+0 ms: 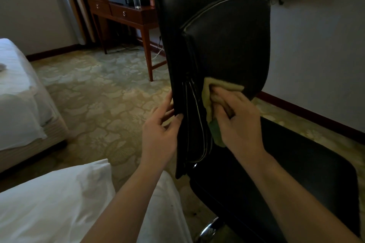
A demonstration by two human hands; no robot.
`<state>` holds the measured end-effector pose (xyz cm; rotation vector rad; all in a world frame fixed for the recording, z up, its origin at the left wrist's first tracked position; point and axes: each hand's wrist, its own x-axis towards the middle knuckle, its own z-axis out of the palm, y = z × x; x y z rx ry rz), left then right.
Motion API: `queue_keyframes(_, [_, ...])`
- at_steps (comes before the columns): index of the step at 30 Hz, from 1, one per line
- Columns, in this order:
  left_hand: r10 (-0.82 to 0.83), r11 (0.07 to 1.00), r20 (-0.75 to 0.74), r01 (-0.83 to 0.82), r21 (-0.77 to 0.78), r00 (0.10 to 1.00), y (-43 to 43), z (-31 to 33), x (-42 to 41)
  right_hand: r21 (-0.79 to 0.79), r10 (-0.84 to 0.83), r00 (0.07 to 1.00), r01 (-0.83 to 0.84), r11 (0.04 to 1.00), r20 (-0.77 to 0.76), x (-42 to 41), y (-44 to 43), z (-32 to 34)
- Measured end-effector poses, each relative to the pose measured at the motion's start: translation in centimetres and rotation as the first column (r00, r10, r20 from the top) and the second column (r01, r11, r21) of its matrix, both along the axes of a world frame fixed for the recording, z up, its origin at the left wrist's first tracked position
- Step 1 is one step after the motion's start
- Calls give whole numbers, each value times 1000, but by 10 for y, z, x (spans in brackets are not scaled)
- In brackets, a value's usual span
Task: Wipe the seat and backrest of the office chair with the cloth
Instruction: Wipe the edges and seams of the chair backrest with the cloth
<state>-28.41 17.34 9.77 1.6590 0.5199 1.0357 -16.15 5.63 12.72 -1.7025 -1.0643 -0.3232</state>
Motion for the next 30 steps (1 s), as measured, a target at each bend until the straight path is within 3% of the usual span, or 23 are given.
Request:
queue_keyframes(6, [33, 999, -32, -32, 40, 999, 2, -3, 1, -76, -55, 973, 73, 994, 224, 1, 11, 3])
queue_keyframes(14, [31, 999, -13, -31, 37, 999, 1, -5, 2, -143, -3, 992, 20, 989, 123, 3, -13, -42])
queue_keyframes(22, [6, 999, -11, -5, 34, 1000, 1, -5, 1, -57, -28, 966, 44, 997, 255, 7, 8, 4])
queue_keyframes(30, [53, 994, -13, -51, 95, 999, 2, -10, 3, -128, -11, 997, 22, 992, 79, 0, -12, -45])
